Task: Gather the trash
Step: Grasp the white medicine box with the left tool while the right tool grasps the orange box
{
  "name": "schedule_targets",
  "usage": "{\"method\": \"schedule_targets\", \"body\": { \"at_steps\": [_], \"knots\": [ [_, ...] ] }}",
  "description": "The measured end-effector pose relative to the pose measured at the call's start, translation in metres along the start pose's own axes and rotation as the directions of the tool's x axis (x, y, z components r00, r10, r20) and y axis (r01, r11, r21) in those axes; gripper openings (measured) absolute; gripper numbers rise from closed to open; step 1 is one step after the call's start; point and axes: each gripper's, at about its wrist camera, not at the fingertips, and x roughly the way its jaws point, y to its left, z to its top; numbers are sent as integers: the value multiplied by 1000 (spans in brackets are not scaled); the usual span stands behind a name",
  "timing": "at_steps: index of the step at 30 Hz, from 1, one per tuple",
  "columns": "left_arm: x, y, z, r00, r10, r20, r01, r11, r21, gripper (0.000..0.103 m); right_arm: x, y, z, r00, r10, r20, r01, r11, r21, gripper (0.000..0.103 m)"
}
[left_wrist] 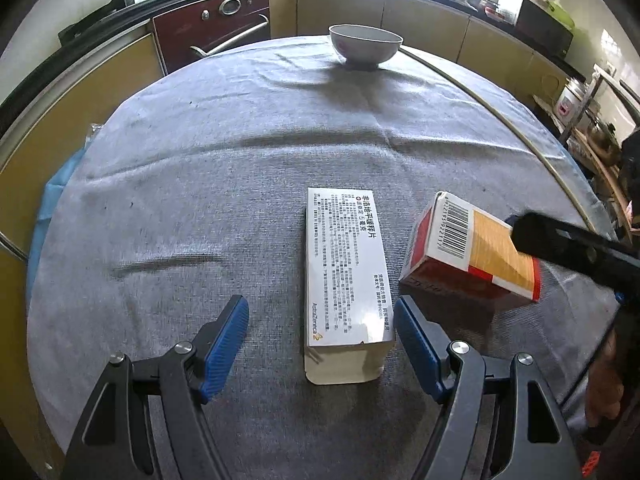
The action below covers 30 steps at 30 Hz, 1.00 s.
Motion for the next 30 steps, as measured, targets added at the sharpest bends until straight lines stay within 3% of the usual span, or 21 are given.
{"method": "schedule_targets", "body": {
  "at_steps": [10,13,16,17,18,24,30],
  "knots": [
    [1,8,2,999,34,-1,-34,999,14,76,9,18,-11,999,-41,-10,39,988,-150,72],
    [0,10,4,999,45,-2,-45,999,17,76,16,22,-14,996,-88,1,87,977,-196,71],
    [1,11,5,999,35,-10,-35,999,12,76,17,22,-15,996,-87,19,89,974,-207,54],
    [2,10,6,999,32,-9,-31,999,10,76,15,21,-15,996,-78,40,85,976,-200,43],
    [2,9,8,1000,30,-8,-30,999,10,76,12,19,-13,995,-75,62,86,978,-189,41],
    [7,-9,19,999,31,19,-32,999,35,76,-2,-12,9,977,-81,198,86,996,-21,40],
    [23,-19,12,1000,19,-20,-17,998,63,76,-19,-38,11,966,-5,259,-16,997,81,40]
  ]
}}
